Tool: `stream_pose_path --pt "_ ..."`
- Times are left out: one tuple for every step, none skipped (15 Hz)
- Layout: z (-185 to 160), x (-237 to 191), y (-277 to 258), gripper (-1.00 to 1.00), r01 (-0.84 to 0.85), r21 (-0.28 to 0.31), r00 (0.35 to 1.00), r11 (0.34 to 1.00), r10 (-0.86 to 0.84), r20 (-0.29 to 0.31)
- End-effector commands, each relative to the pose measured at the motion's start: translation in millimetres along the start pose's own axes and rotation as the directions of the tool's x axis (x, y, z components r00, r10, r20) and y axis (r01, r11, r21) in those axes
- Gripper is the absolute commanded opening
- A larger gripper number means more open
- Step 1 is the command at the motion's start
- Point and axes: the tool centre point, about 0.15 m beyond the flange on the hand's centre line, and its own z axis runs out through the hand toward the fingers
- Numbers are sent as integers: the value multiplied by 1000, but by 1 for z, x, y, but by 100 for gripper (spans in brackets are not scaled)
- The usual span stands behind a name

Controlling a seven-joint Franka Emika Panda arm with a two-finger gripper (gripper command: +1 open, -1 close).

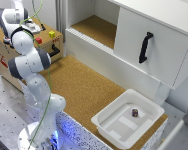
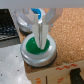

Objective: Turn on the green light lamp

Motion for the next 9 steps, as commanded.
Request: stream_pose_path --pt "44 18 10 -100 2 16 997 1000 -3 72" --pt "46 16 8 -100 9 13 996 1000 -10 88" --pt "34 14 7 -100 -1 9 998 1000 0 66" --pt "14 11 7 -100 -10 -19 998 1000 11 57" --pt "-12 9 6 -100 -23 -42 999 999 24 32" --pt "-31 9 5 -100 -24 -67 999 998 25 20" --pt "-62 7 2 -100 -19 -85 1000 996 19 -4" --pt "-80 7 2 100 -20 -101 1000 995 18 -21" --pt "-87 6 5 100 -30 -129 999 991 28 -15"
